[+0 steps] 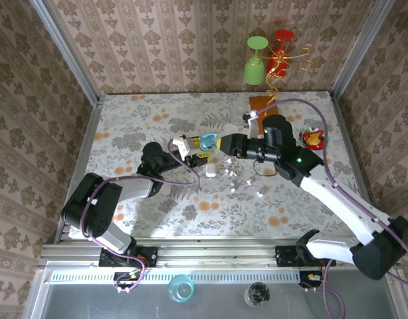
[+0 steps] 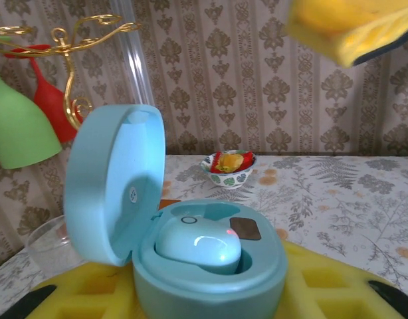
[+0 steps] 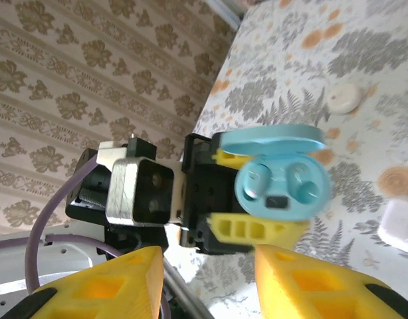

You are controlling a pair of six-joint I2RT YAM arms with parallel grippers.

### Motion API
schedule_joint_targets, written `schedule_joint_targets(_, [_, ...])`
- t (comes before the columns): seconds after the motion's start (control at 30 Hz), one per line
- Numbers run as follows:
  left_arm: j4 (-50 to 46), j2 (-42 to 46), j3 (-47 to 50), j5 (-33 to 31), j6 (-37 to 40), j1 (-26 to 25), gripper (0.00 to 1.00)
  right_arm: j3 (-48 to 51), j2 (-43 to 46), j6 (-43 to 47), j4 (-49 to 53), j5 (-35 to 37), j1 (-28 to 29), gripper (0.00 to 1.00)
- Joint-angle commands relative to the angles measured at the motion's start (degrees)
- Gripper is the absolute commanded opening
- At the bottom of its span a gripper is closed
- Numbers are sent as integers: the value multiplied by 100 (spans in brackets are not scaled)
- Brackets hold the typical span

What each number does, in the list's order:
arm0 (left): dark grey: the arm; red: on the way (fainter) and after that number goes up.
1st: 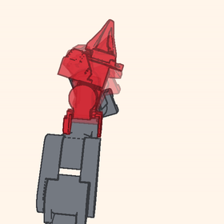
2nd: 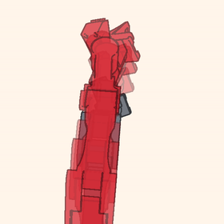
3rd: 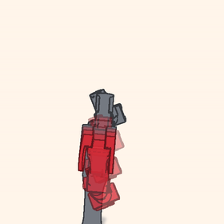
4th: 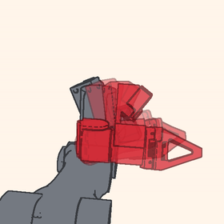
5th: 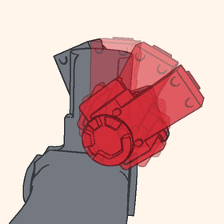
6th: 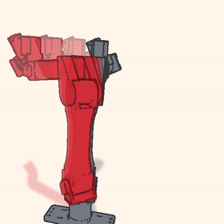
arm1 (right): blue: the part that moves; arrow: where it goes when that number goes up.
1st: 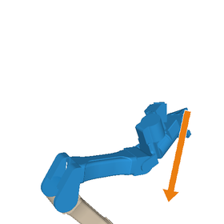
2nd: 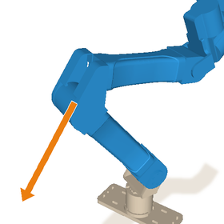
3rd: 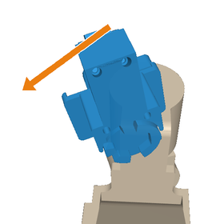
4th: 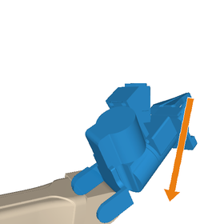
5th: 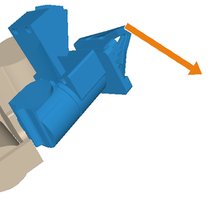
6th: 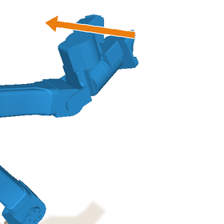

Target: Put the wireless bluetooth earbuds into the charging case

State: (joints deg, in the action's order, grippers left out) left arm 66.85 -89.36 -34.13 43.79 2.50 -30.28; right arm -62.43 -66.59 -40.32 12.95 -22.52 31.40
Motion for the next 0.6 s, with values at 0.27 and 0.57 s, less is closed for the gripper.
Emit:
schedule_joint_targets(0.27, [33, 726, 318, -59, -308, 216, 40, 1336, -185, 498, 971, 1036, -512, 43])
schedule_joint_targets(0.57, [-466, 1085, 348, -138, -146, 216, 41, 1091, -1888, 492, 778, 680, -395, 42])
